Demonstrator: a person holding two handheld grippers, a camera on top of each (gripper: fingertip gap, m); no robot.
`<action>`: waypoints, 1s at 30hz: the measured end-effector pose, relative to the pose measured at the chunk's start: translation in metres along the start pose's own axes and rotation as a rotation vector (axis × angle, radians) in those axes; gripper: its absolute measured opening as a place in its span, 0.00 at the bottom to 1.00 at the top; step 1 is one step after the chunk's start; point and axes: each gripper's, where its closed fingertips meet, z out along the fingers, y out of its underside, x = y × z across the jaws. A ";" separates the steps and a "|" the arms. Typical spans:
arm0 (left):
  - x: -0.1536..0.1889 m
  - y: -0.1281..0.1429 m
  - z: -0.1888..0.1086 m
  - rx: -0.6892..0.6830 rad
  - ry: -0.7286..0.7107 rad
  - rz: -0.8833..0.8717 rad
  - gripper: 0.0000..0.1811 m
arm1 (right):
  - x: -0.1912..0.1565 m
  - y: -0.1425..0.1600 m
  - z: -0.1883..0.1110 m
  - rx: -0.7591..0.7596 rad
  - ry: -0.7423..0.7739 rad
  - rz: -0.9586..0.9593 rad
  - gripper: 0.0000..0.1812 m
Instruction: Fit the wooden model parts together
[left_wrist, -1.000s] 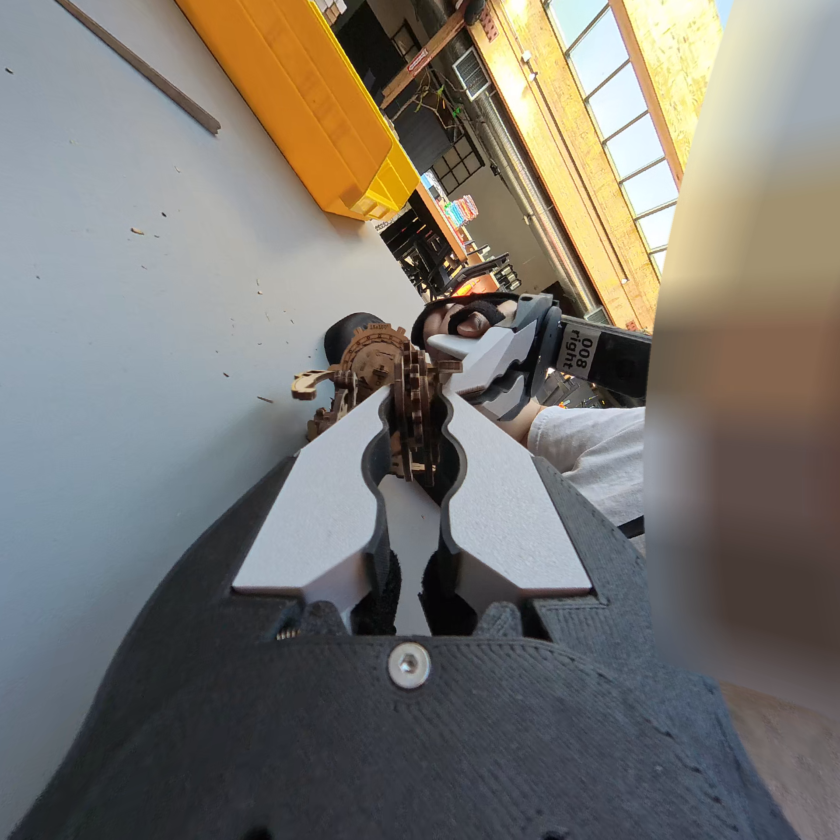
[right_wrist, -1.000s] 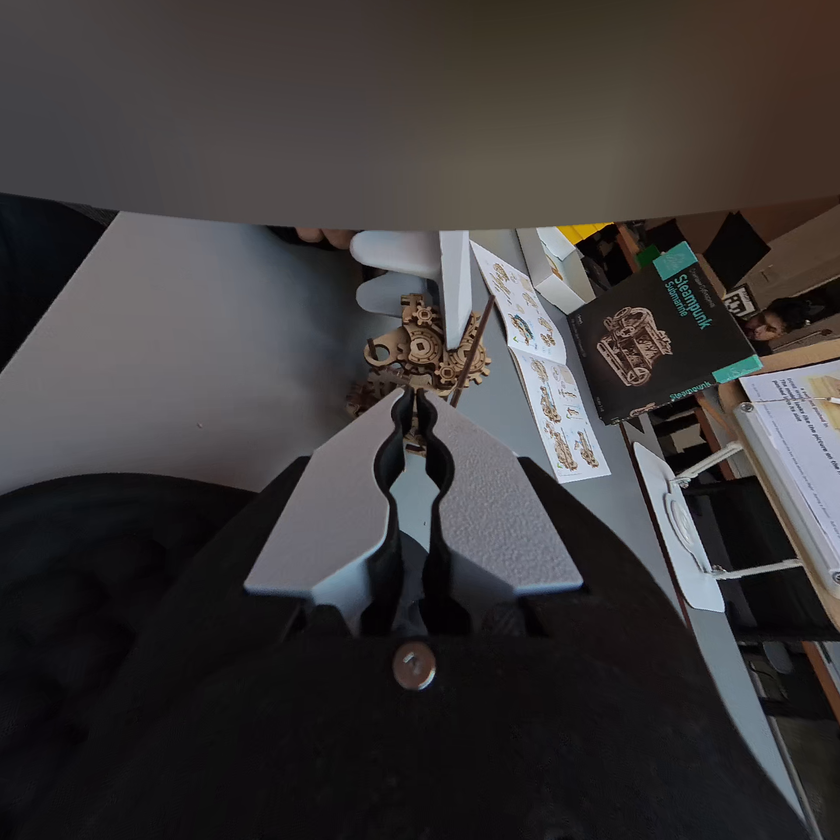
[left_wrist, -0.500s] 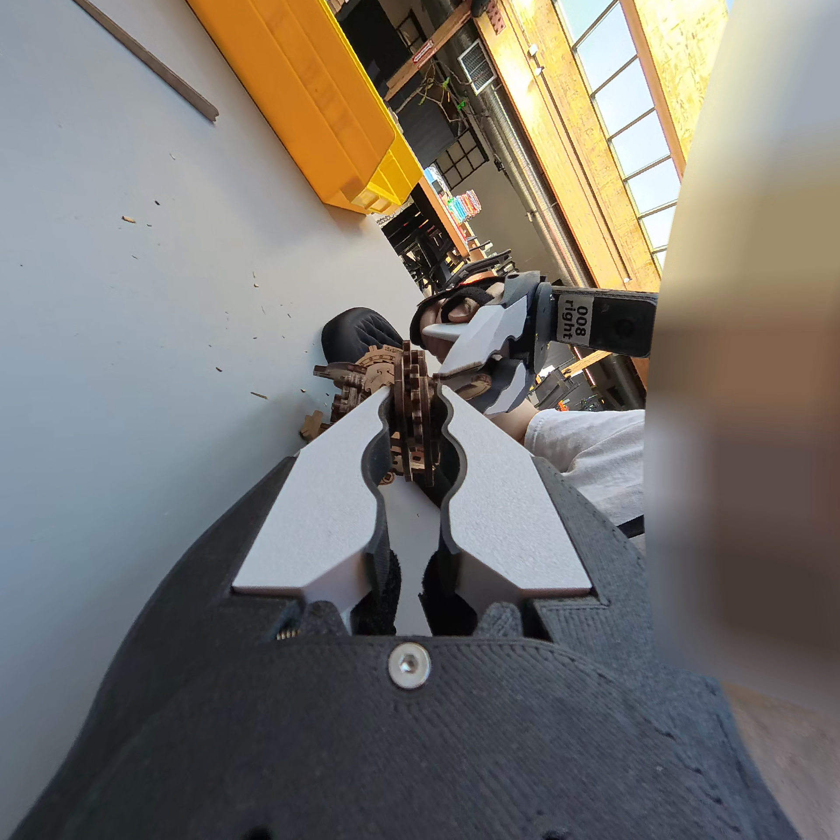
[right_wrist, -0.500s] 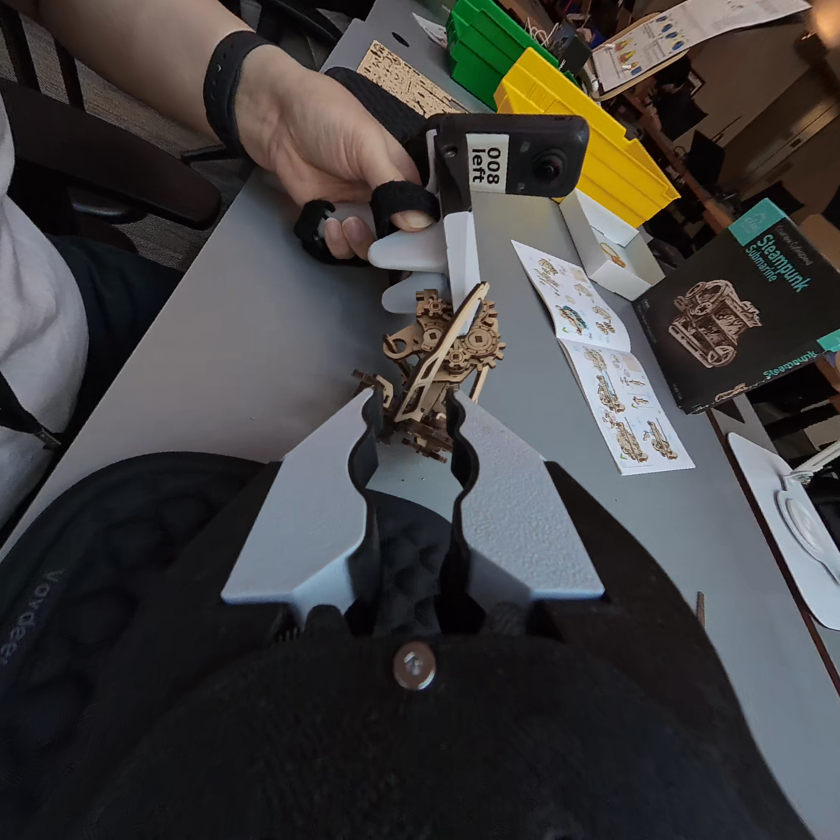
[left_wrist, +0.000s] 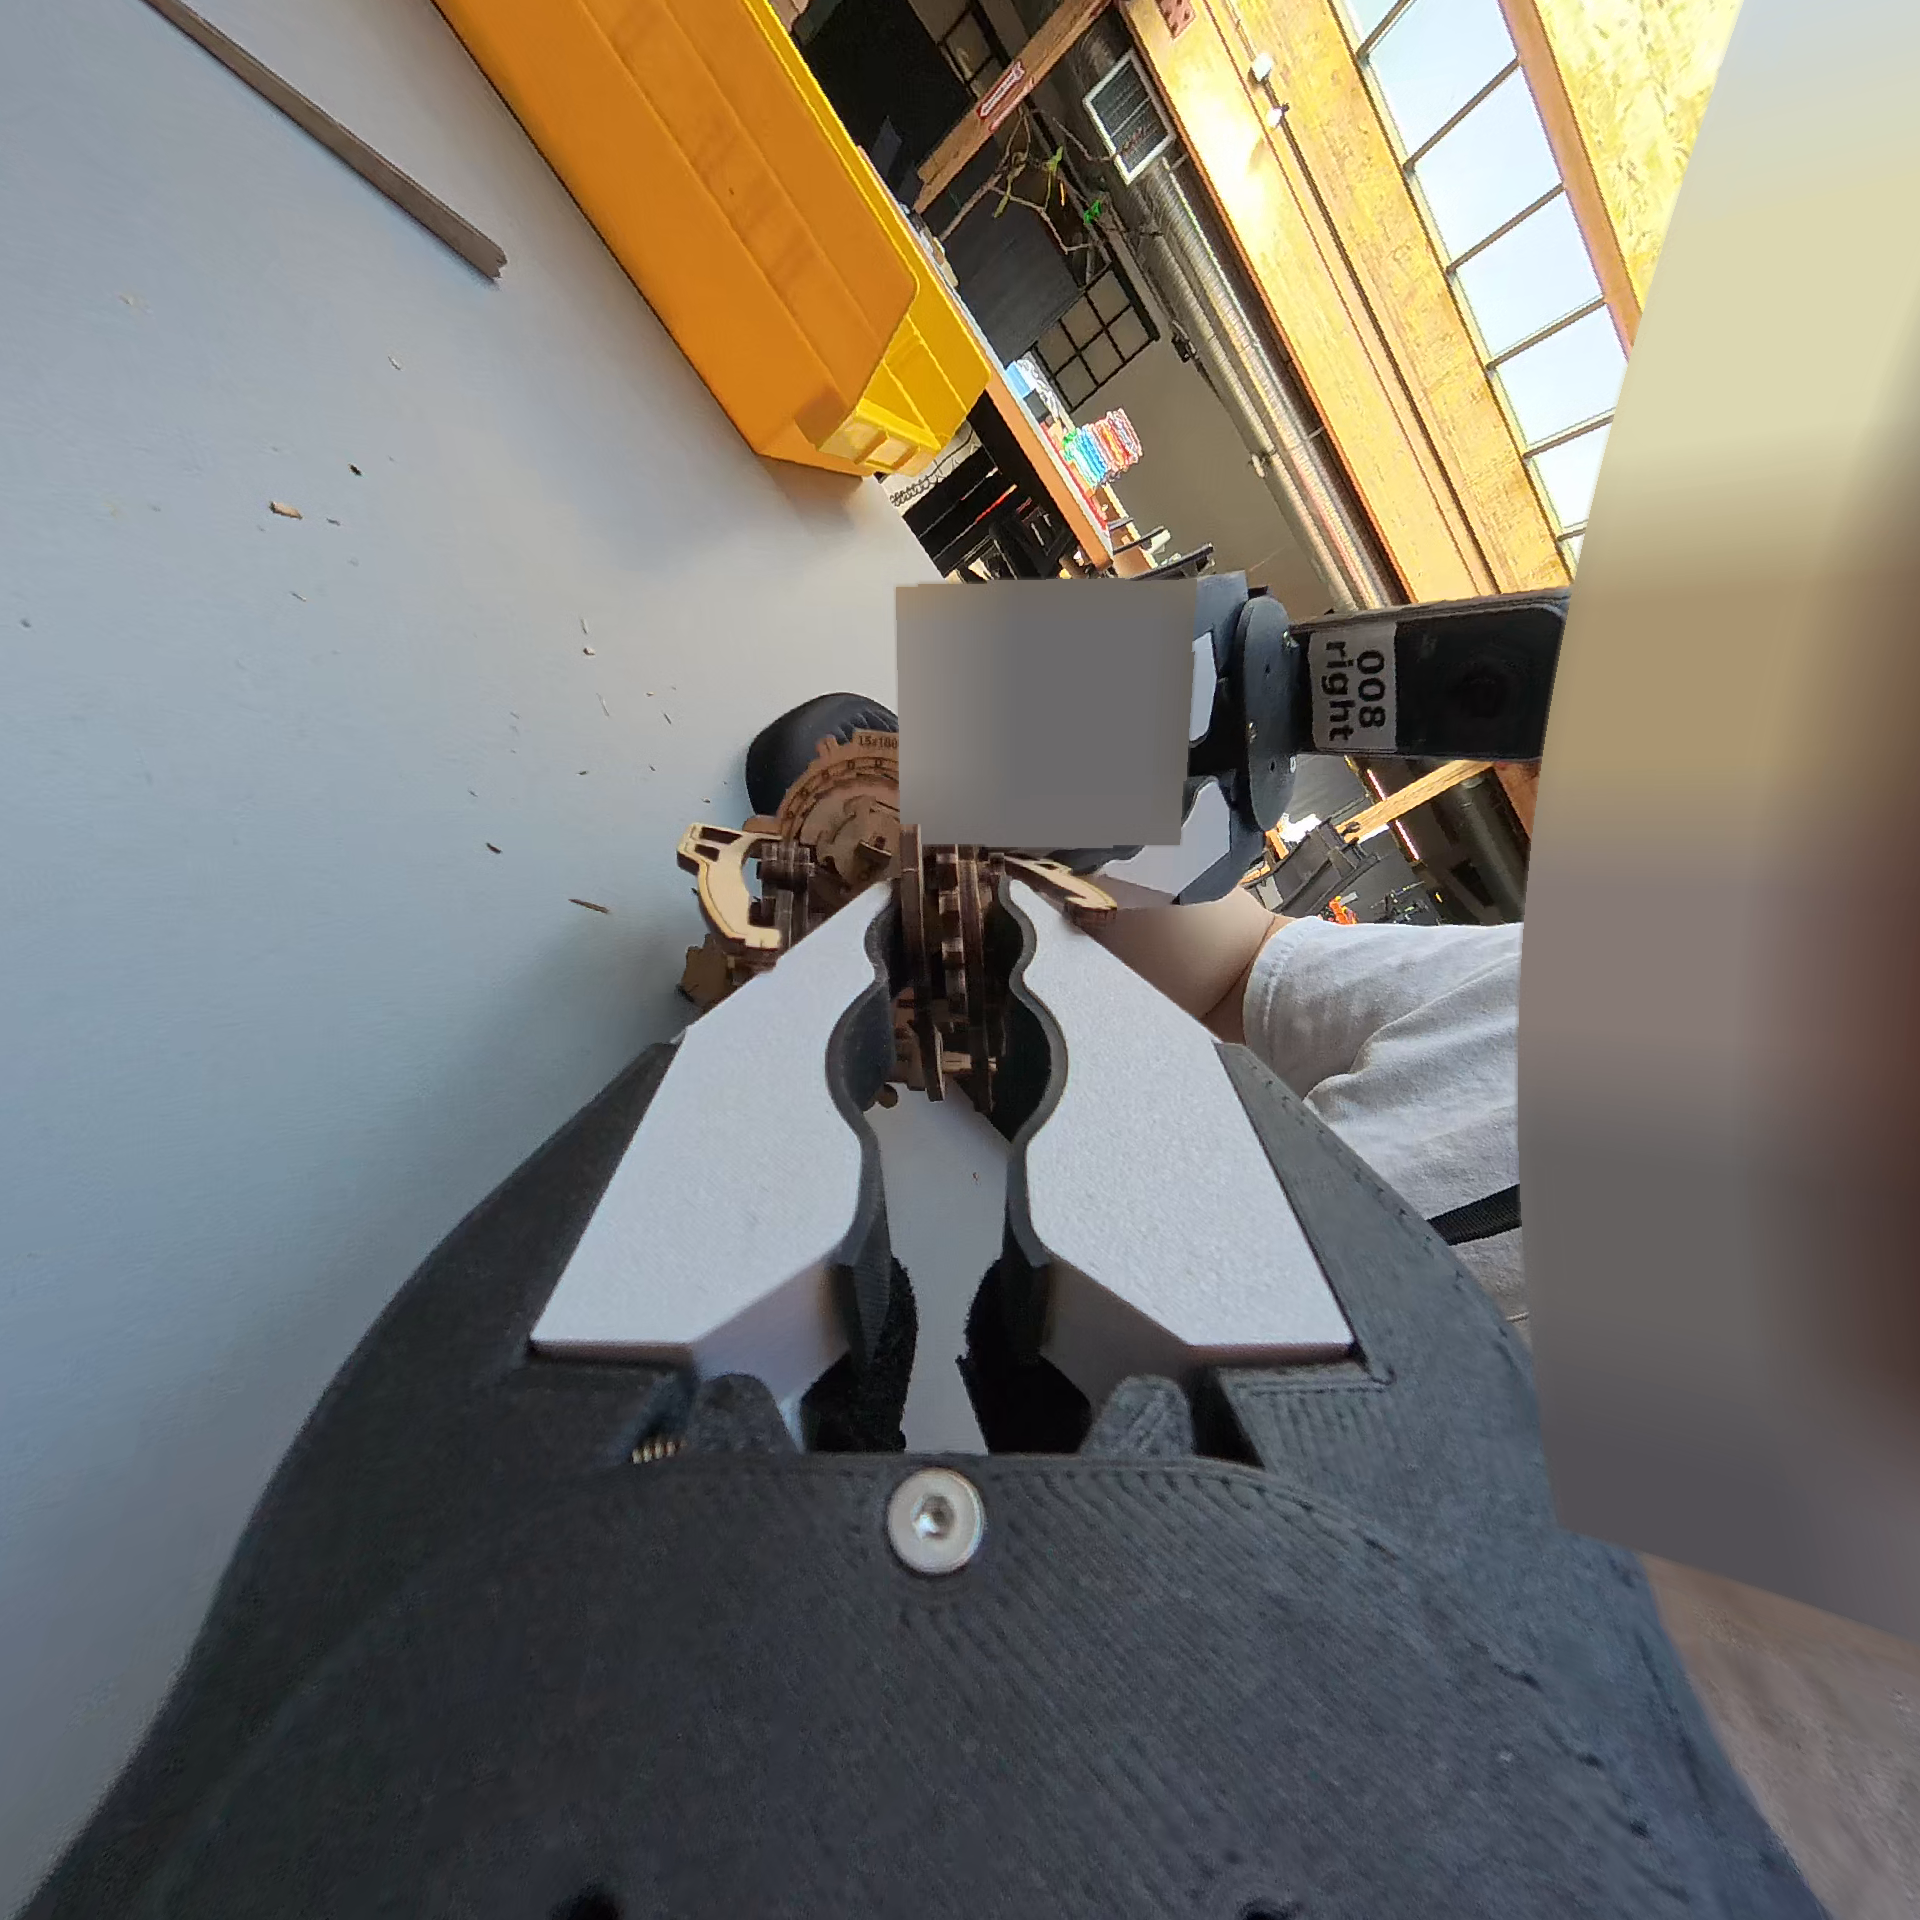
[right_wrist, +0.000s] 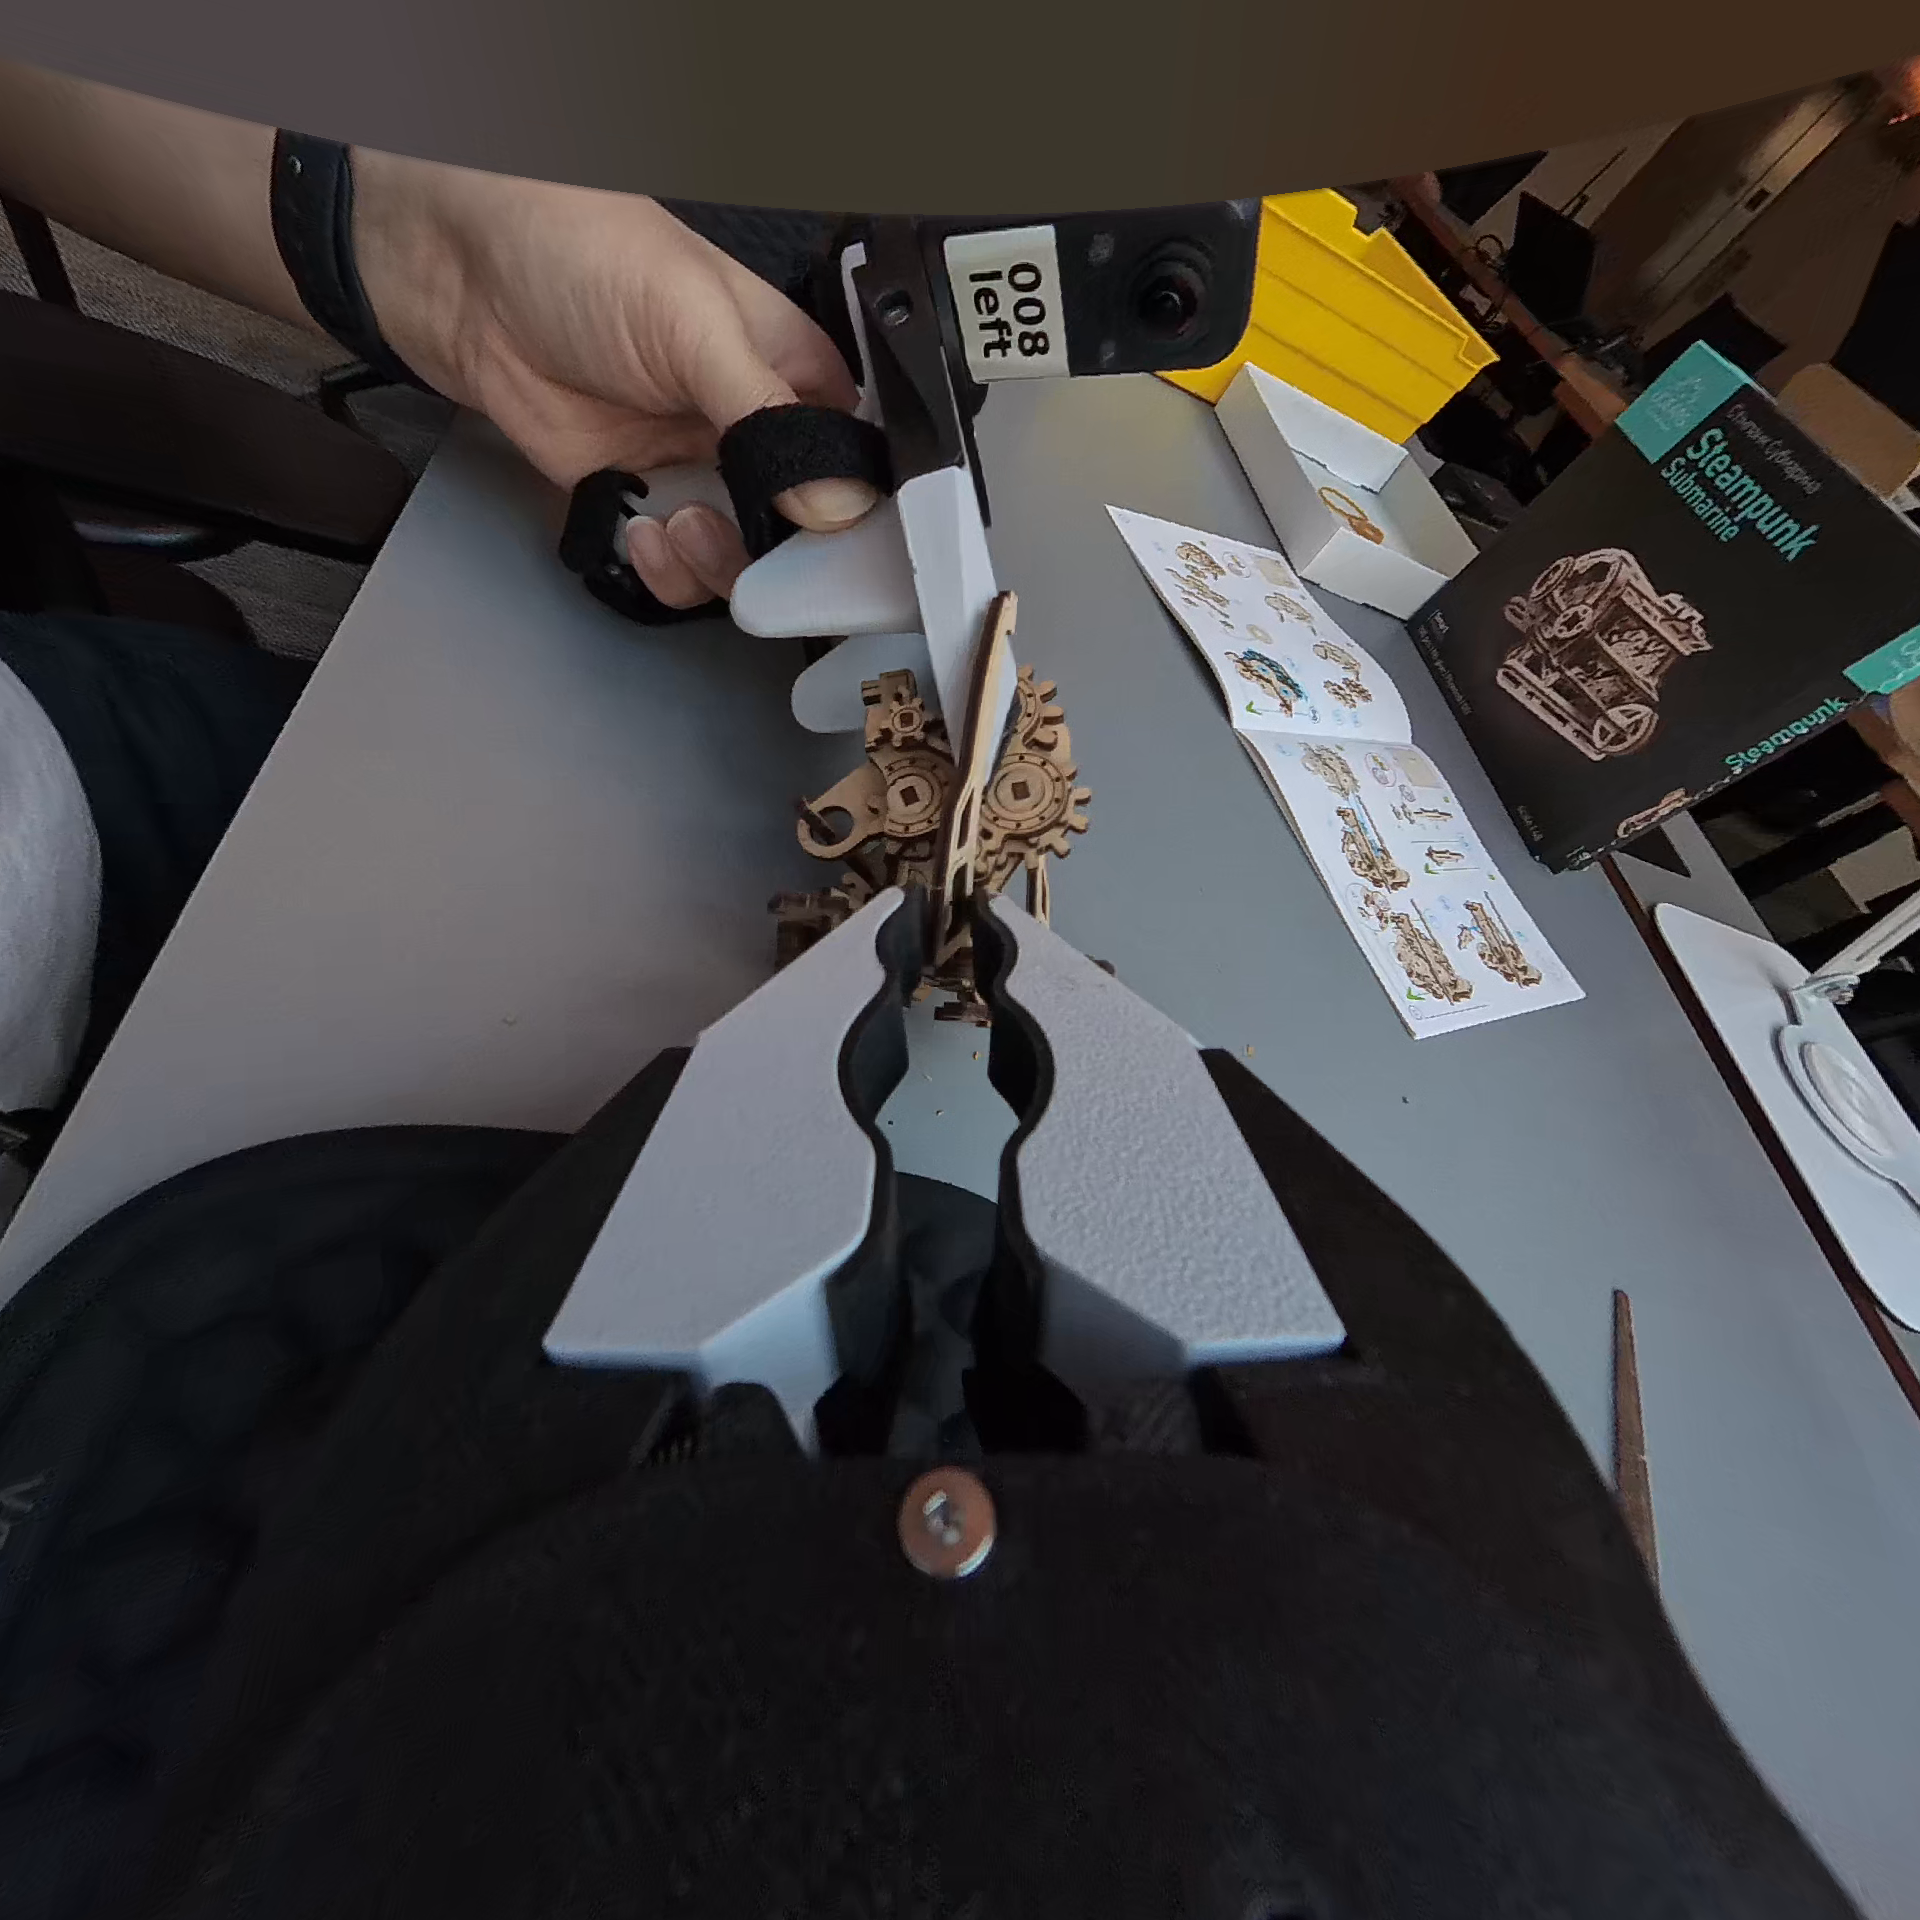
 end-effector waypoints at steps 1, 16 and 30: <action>0.000 0.001 0.000 -0.007 0.001 -0.010 0.07 | 0.002 0.000 0.000 0.001 0.003 0.016 0.04; -0.007 -0.003 0.006 0.027 -0.001 -0.081 0.07 | 0.004 0.001 -0.001 0.035 -0.067 0.106 0.08; -0.005 0.004 0.012 -0.029 -0.042 0.009 0.07 | -0.008 0.001 -0.017 0.050 -0.039 -0.007 0.02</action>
